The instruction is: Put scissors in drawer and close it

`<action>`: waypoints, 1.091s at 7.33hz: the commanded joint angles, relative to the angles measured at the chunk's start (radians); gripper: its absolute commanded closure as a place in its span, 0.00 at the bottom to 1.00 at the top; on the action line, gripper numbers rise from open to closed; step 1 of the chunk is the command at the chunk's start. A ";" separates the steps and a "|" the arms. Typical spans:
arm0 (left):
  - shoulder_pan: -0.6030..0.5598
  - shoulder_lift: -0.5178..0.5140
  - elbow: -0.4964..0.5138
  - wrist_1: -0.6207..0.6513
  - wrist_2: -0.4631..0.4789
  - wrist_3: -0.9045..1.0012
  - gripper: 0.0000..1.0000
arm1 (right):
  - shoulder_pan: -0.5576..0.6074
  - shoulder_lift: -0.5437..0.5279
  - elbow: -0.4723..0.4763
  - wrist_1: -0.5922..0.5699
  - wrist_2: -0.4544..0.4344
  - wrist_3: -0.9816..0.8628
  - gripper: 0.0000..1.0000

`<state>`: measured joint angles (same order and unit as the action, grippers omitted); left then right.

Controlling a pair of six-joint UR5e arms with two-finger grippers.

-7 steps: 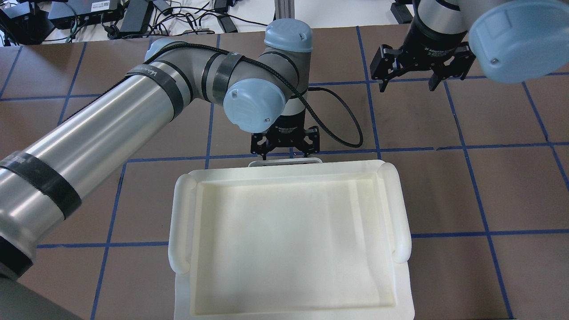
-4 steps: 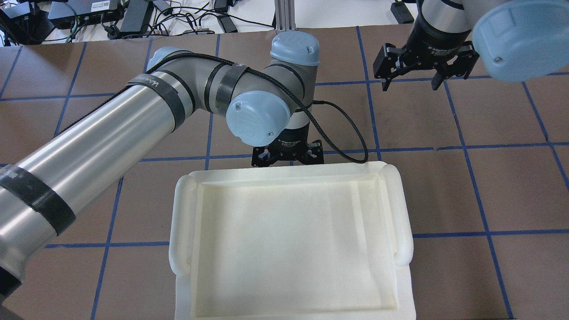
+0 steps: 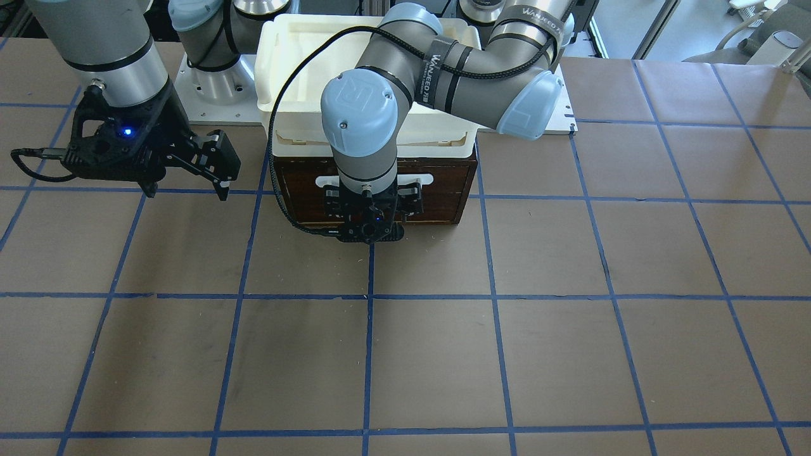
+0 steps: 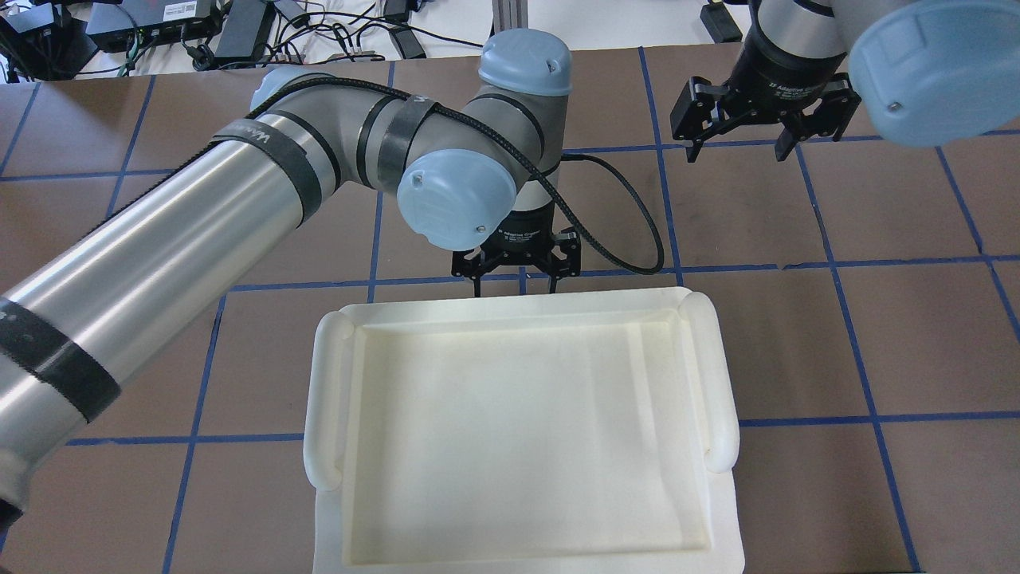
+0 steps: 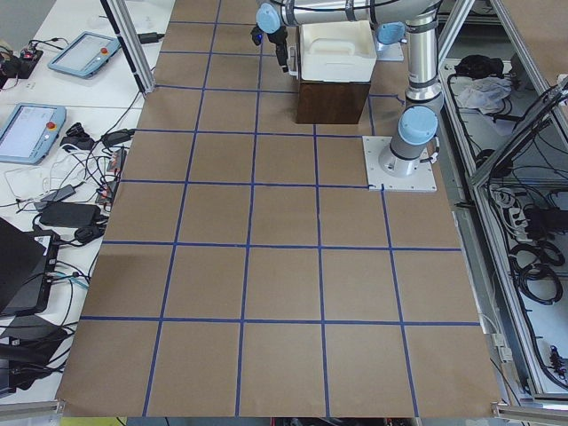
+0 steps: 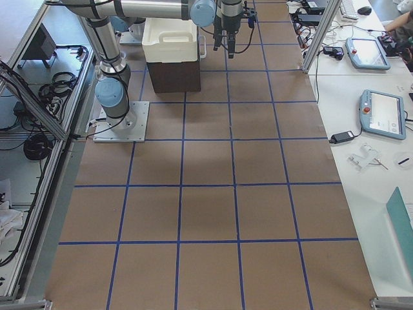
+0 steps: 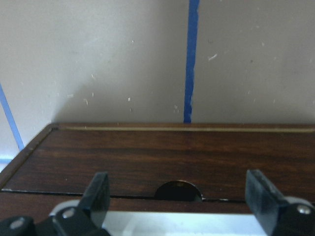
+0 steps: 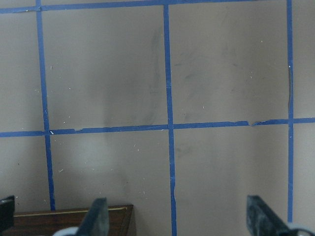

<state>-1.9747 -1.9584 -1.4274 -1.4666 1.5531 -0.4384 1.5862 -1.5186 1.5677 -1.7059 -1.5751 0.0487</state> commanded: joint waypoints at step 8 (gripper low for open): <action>0.117 0.389 -0.137 -0.072 0.004 0.079 0.00 | 0.001 0.000 0.000 -0.003 0.001 -0.003 0.00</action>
<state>-1.8846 -1.6390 -1.5050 -1.5193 1.5587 -0.3578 1.5869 -1.5187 1.5677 -1.7089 -1.5739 0.0460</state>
